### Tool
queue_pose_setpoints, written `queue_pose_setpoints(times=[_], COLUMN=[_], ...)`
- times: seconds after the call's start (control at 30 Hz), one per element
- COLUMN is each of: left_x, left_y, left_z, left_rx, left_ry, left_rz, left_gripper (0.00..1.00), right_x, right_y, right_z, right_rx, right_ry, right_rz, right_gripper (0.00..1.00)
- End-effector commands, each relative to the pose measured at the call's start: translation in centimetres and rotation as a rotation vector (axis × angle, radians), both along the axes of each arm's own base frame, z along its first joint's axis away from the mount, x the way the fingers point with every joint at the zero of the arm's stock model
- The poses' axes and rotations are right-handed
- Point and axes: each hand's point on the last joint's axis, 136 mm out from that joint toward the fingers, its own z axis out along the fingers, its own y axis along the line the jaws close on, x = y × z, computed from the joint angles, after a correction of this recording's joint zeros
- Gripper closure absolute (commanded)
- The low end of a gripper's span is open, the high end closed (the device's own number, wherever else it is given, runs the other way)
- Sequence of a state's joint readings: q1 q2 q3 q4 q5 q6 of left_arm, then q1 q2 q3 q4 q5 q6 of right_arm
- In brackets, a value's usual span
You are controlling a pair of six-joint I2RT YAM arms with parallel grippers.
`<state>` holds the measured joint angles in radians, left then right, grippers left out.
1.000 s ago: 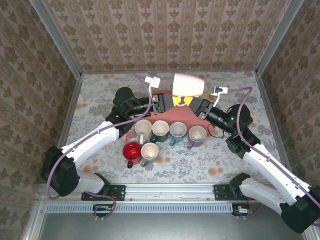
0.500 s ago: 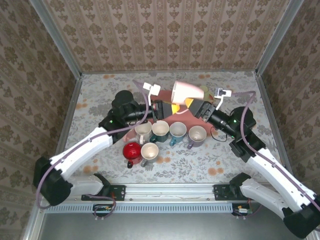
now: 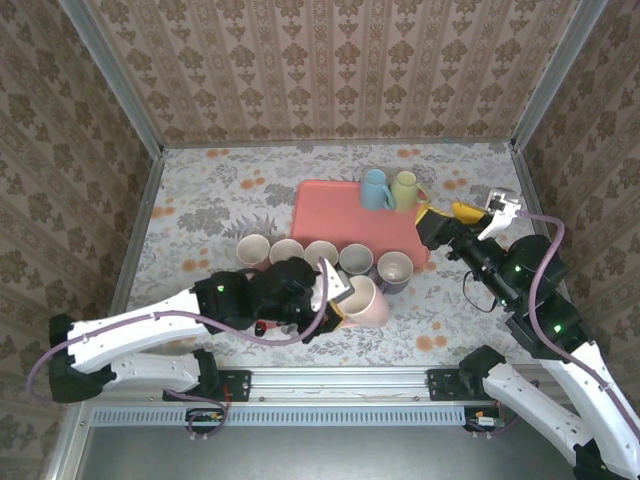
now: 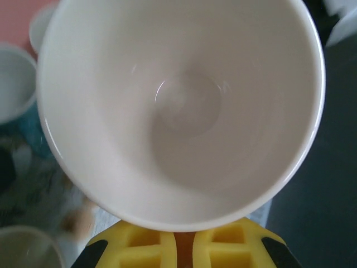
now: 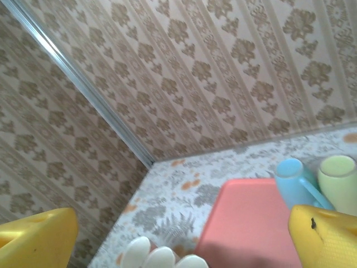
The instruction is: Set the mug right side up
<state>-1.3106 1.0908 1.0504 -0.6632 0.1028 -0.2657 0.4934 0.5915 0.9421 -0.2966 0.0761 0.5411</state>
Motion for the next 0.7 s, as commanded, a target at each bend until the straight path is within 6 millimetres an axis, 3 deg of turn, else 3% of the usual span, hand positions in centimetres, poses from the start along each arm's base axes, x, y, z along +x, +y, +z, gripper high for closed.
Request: queue_pose_setpoints(times=[0.0,0.2,0.67], left_x=[2.0,3.6,4.7], left_y=[1.8,1.3,1.4], left_z=[-3.5,-6.5,-9.8], left_rx=[0.172,0.274,0.405], left_ry=[-0.063,-0.078,-0.042], left_rz=[0.126,0.227,0.359], left_gripper=[1.0,1.0,1.0], right_x=[0.2,0.5,0.4], right_y=[-0.4,0.0,-1.2], right_z=[-1.5,-3.3,-5.4], right_rx=[-0.073,-0.061,-0.069], right_ry=[0.037,0.094,0.145], right_rz=[-0.021,-0.013,-0.074], right_gripper=[0.03,0.03,0.03])
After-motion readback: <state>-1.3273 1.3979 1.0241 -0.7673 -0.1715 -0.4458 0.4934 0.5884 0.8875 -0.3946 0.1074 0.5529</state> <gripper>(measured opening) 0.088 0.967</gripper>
